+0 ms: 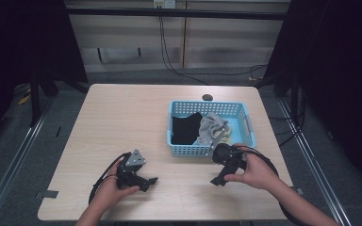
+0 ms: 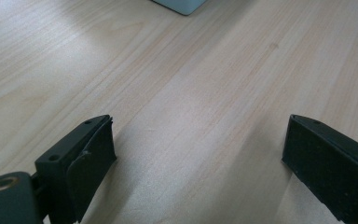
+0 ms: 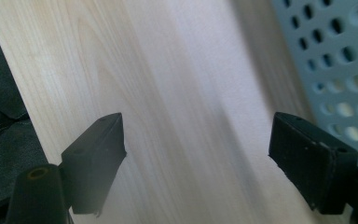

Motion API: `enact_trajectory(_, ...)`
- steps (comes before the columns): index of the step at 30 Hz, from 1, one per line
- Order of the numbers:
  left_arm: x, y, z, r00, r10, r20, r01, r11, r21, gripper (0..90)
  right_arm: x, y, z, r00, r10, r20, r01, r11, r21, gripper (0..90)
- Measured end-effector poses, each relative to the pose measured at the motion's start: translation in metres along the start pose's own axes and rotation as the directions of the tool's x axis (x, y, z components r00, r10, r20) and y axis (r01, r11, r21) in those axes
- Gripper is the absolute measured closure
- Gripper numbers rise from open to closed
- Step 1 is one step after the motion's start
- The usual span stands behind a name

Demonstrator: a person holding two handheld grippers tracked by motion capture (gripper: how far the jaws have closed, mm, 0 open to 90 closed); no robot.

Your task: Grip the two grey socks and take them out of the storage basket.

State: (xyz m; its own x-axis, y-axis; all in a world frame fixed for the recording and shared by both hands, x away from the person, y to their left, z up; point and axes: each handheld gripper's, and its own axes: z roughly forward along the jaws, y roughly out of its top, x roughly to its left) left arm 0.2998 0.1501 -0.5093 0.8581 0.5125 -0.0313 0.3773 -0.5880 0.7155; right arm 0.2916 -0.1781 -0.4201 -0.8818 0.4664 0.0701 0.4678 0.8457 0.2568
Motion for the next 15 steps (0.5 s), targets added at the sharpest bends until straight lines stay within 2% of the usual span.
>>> enact_trajectory(2, 0.000, 0.000, 0.000, 1.0000, -0.001, 0.000, 0.001, 1.0000, 0.000, 8.3, -0.002, 0.002, -0.004, 1.0000, -0.005, 0.006, 0.005, 1.000, -0.004, 18.1)
enact_trajectory(3, 0.000, 0.000, 0.000, 1.0000, -0.001, 0.000, 0.001, 1.0000, 0.000, 8.3, -0.007, 0.007, -0.014, 0.9999, -0.004, 0.011, 0.004, 1.000, 0.001, 18.5)
enact_trajectory(7, 0.000, 0.000, 0.000, 1.0000, 0.000, 0.000, 0.000, 1.0000, 0.000, 8.3, -0.018, 0.017, -0.029, 0.9996, 0.001, 0.028, -0.001, 1.000, 0.007, 18.7)
enact_trajectory(9, 0.000, 0.000, 0.000, 1.0000, -0.001, 0.000, 0.001, 1.0000, 0.000, 8.3, -0.022, 0.019, -0.033, 0.9996, 0.004, 0.029, -0.004, 1.000, 0.009, 18.8)
enact_trajectory(13, 0.000, 0.000, 0.000, 1.0000, -0.005, 0.000, 0.005, 1.0000, -0.002, 8.3, -0.044, 0.032, -0.049, 0.9977, 0.036, 0.057, -0.037, 0.999, 0.010, 20.6)
enact_trajectory(14, 0.000, 0.000, 0.000, 1.0000, -0.004, 0.000, 0.004, 1.0000, -0.003, 8.3, -0.044, 0.032, -0.049, 0.9977, 0.036, 0.057, -0.037, 0.999, 0.010, 20.6)
enact_trajectory(15, 0.000, 0.000, 0.000, 1.0000, -0.003, -0.001, 0.003, 1.0000, -0.004, 8.3, -0.054, 0.037, -0.053, 0.9964, 0.055, 0.064, -0.055, 0.998, -0.001, 21.9)
